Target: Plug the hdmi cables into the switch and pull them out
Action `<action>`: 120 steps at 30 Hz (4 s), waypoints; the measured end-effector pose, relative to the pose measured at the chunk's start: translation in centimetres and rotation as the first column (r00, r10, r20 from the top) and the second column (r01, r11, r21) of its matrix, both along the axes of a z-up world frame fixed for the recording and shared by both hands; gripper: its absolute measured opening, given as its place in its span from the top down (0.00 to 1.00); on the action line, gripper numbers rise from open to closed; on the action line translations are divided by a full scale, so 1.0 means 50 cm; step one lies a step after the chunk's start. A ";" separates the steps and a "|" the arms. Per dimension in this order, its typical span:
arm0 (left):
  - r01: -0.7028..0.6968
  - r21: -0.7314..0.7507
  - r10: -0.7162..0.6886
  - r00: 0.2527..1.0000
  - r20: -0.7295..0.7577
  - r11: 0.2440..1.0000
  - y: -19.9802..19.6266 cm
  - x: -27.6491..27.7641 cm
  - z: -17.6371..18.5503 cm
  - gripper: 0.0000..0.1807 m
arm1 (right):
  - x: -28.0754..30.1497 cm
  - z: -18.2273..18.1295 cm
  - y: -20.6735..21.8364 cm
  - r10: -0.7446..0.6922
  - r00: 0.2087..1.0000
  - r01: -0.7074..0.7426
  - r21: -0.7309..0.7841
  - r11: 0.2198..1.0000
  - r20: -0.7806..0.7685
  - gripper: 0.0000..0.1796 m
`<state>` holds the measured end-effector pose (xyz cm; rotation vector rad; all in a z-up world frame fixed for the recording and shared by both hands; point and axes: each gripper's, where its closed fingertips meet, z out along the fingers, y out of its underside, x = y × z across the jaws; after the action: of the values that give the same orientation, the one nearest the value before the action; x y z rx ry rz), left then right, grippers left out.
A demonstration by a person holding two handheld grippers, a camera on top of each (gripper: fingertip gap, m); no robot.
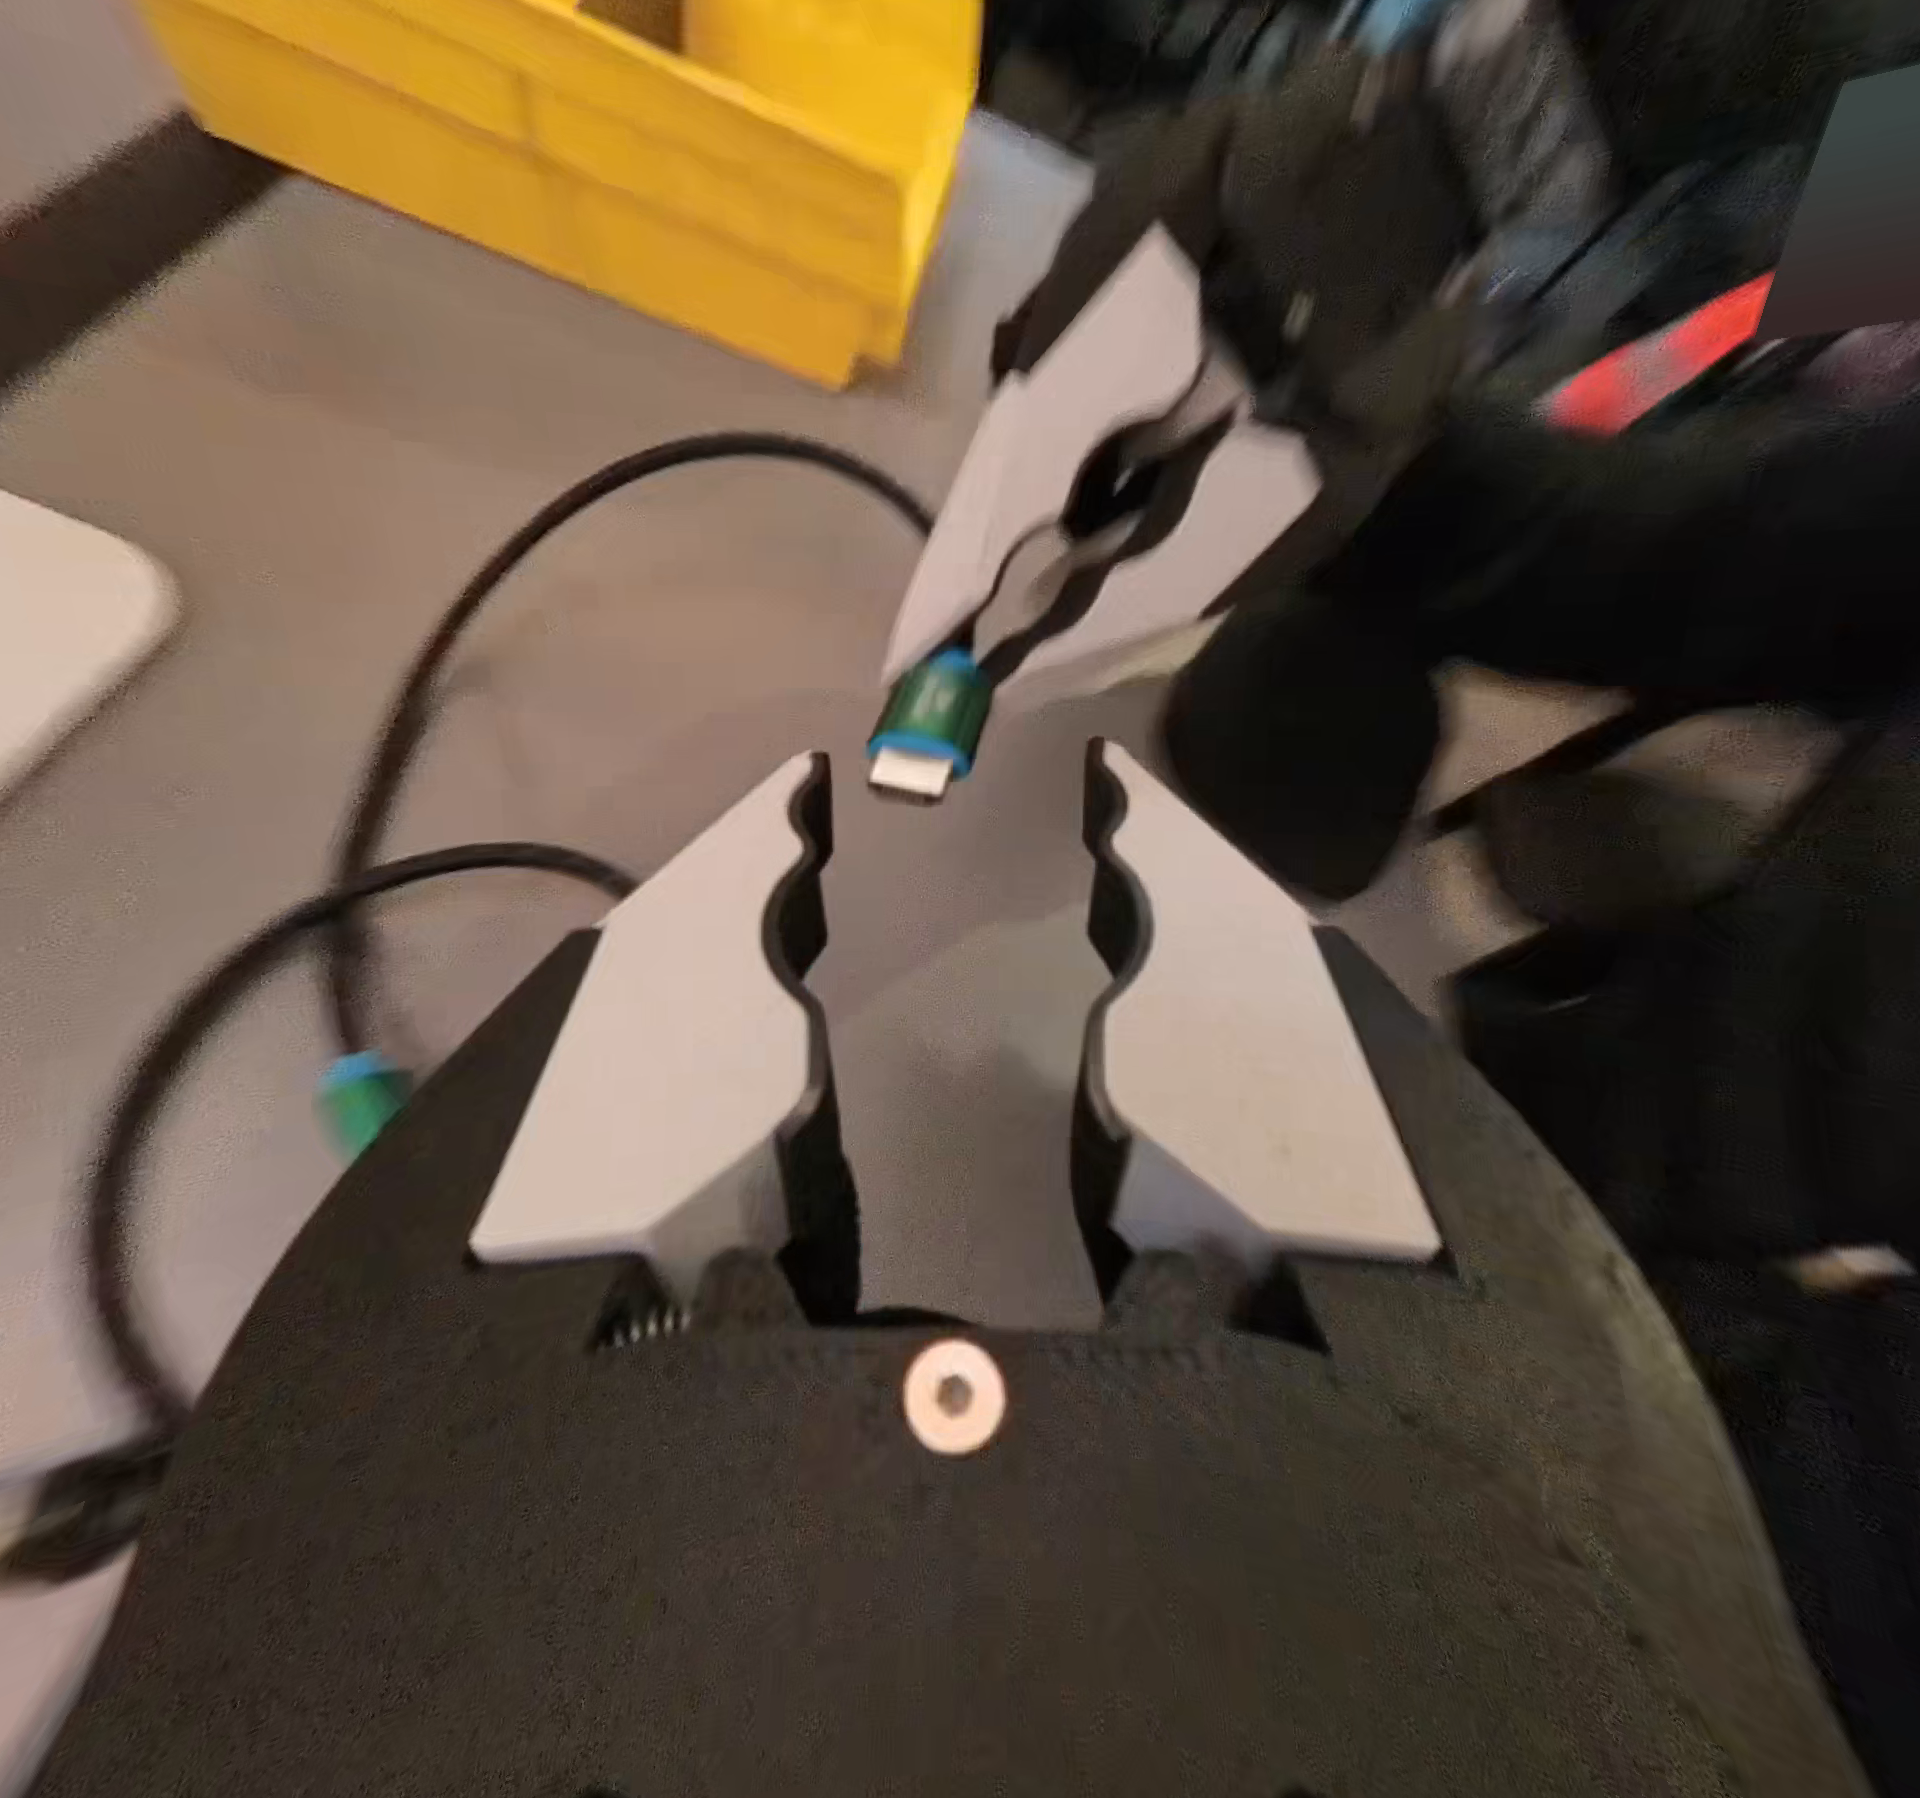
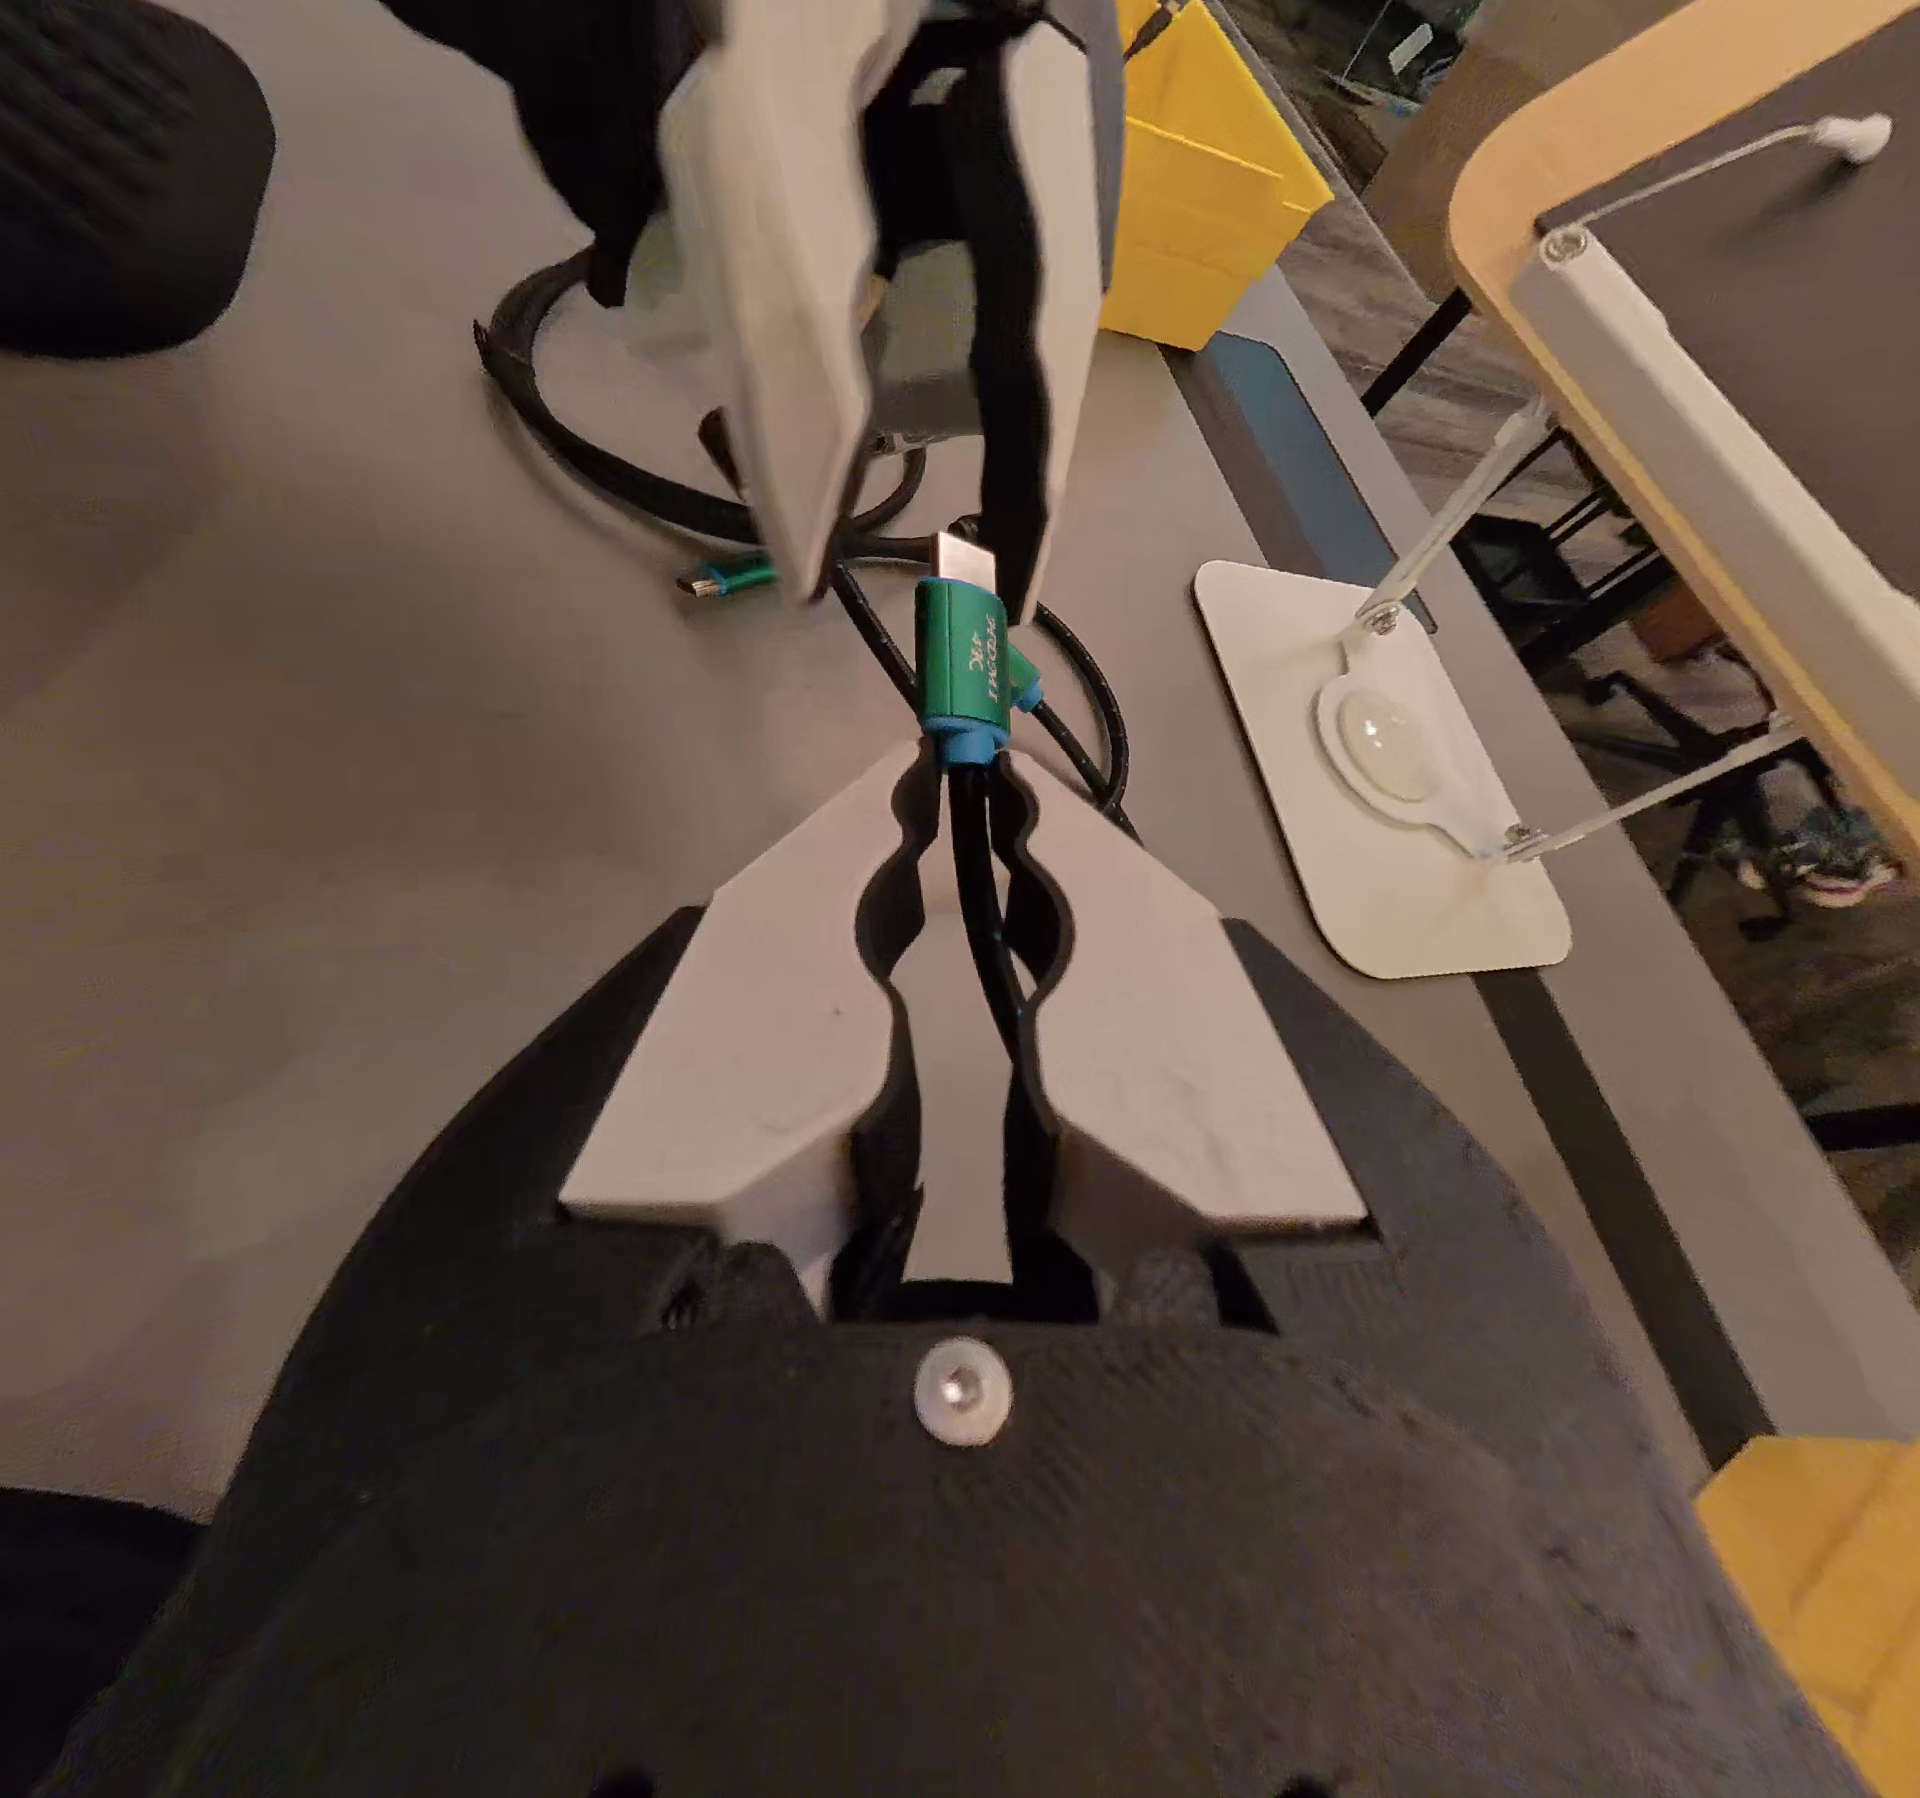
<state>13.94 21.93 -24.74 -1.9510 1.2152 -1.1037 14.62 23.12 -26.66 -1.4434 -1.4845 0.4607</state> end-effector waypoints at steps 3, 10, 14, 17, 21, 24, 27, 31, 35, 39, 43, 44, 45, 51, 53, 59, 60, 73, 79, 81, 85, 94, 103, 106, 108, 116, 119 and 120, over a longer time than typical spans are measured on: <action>0.040 -0.294 0.015 0.983 0.181 0.955 -0.015 0.009 0.022 0.75 | -0.009 -0.006 -0.011 0.003 0.999 -0.006 0.074 0.997 0.040 0.96; 0.009 -0.498 0.099 0.977 0.190 0.867 -0.014 -0.004 -0.016 0.88 | -0.024 -0.025 -0.030 -0.025 0.994 0.000 0.225 0.974 0.106 0.96; 0.001 -0.542 0.133 0.969 0.208 0.840 -0.015 -0.017 -0.020 0.80 | -0.013 -0.007 -0.018 -0.060 0.994 0.034 0.267 0.963 0.090 0.96; 0.038 -0.553 0.102 0.970 0.220 0.832 -0.032 -0.004 -0.017 0.84 | -0.019 0.000 -0.023 -0.050 0.994 0.018 0.304 0.953 0.099 0.97; 0.062 -0.532 0.104 0.955 0.276 0.844 -0.034 0.001 -0.003 0.93 | -0.023 0.013 -0.025 -0.051 0.996 0.023 0.325 0.945 0.077 0.96; 0.070 -0.497 0.105 0.943 0.315 0.865 -0.036 0.001 0.006 0.93 | -0.024 0.026 -0.029 -0.025 1.000 0.019 0.271 0.962 0.017 0.96; 0.089 -0.451 0.090 0.928 0.361 0.888 -0.040 -0.004 0.019 0.93 | -0.025 0.054 -0.031 0.011 0.993 0.005 0.132 0.991 -0.121 0.78; 0.138 -0.391 0.039 0.910 0.412 0.910 -0.057 -0.002 0.041 0.93 | -0.013 0.075 -0.016 0.038 0.985 -0.023 0.093 0.995 -0.168 0.61; 0.181 -0.340 -0.005 0.888 0.459 0.923 -0.067 0.002 0.064 0.93 | -0.031 0.079 -0.056 0.179 0.977 -0.169 0.090 0.981 -0.116 0.56; 0.208 -0.302 -0.030 0.864 0.503 0.930 -0.073 0.001 0.076 0.93 | -0.032 0.109 -0.074 0.230 0.936 -0.240 -0.003 0.971 -0.265 0.76; 0.204 -0.306 -0.009 0.845 0.535 0.930 -0.072 -0.001 0.072 0.93 | -0.034 0.110 -0.072 0.191 0.929 -0.210 -0.026 0.977 -0.316 0.82; 0.203 -0.308 -0.004 0.841 0.541 0.930 -0.071 -0.001 0.072 0.93 | -0.035 0.107 -0.071 0.191 0.932 -0.197 0.012 0.980 -0.307 0.79; 0.201 -0.306 -0.003 0.841 0.542 0.931 -0.071 -0.001 0.070 0.93 | -0.037 0.110 -0.071 0.199 0.932 -0.187 0.067 0.980 -0.304 0.77; 0.182 -0.261 -0.003 0.825 0.565 0.948 -0.070 -0.001 0.081 0.93 | -0.055 0.113 -0.087 0.166 0.914 -0.201 -0.058 0.978 -0.371 0.75; 0.176 -0.256 -0.001 0.826 0.563 0.950 -0.068 -0.003 0.078 0.93 | -0.057 0.107 -0.084 0.167 0.917 -0.194 -0.039 0.980 -0.363 0.77; 0.187 -0.256 0.003 0.801 0.599 0.948 -0.073 0.000 0.080 0.93 | -0.056 0.111 -0.082 0.181 0.905 -0.175 0.052 0.983 -0.385 0.89; 0.190 -0.251 -0.001 0.799 0.601 0.949 -0.075 0.001 0.080 0.93 | -0.055 0.111 -0.084 0.189 0.904 -0.178 0.063 0.982 -0.385 0.89; 0.234 -0.234 -0.004 0.716 0.698 0.944 -0.078 0.005 0.109 0.93 | -0.044 0.151 -0.090 0.197 0.865 -0.159 0.122 0.980 -0.461 0.90; 0.247 -0.262 0.028 0.676 0.736 0.933 -0.087 0.007 0.117 0.93 | -0.044 0.149 -0.099 0.225 0.908 -0.138 0.256 0.957 -0.353 0.87; 0.246 -0.260 0.027 0.676 0.736 0.934 -0.087 0.009 0.117 0.93 | -0.043 0.142 -0.096 0.220 0.918 -0.128 0.279 0.952 -0.329 0.83; 0.260 -0.264 0.025 0.668 0.744 0.929 -0.090 0.011 0.119 0.93 | -0.035 0.125 -0.092 0.218 0.953 -0.134 0.353 0.926 -0.209 0.76; 0.314 -0.277 0.037 0.599 0.800 0.908 -0.097 0.012 0.125 0.93 | -0.025 0.169 -0.111 0.261 0.888 -0.165 0.268 0.949 -0.378 0.95; 0.304 -0.262 0.023 0.612 0.791 0.916 -0.100 0.012 0.120 0.93 | -0.032 0.139 -0.116 0.256 0.918 -0.176 0.266 0.948 -0.304 0.82; 0.317 -0.271 0.029 0.600 0.799 0.909 -0.104 0.016 0.119 0.92 | -0.029 0.142 -0.113 0.243 0.918 -0.169 0.246 0.954 -0.314 0.89; 0.320 -0.265 0.026 0.593 0.805 0.910 -0.104 0.014 0.118 0.93 | -0.032 0.140 -0.114 0.241 0.918 -0.169 0.237 0.957 -0.316 0.89; 0.327 -0.270 0.025 0.594 0.804 0.905 -0.108 0.017 0.109 0.92 | -0.030 0.130 -0.117 0.224 0.921 -0.175 0.175 0.969 -0.318 0.90; 0.299 -0.275 0.021 0.642 0.767 0.914 -0.102 0.019 0.105 0.89 | -0.022 0.127 -0.110 0.205 0.930 -0.154 0.181 0.971 -0.304 0.90; 0.260 -0.277 0.034 0.670 0.741 0.925 -0.094 0.018 0.101 0.86 | -0.018 0.130 -0.108 0.200 0.930 -0.149 0.180 0.972 -0.309 0.90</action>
<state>14.86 17.22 -19.67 -1.3749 0.7000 -2.0500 13.73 17.73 -20.15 -1.0590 -1.3525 0.6464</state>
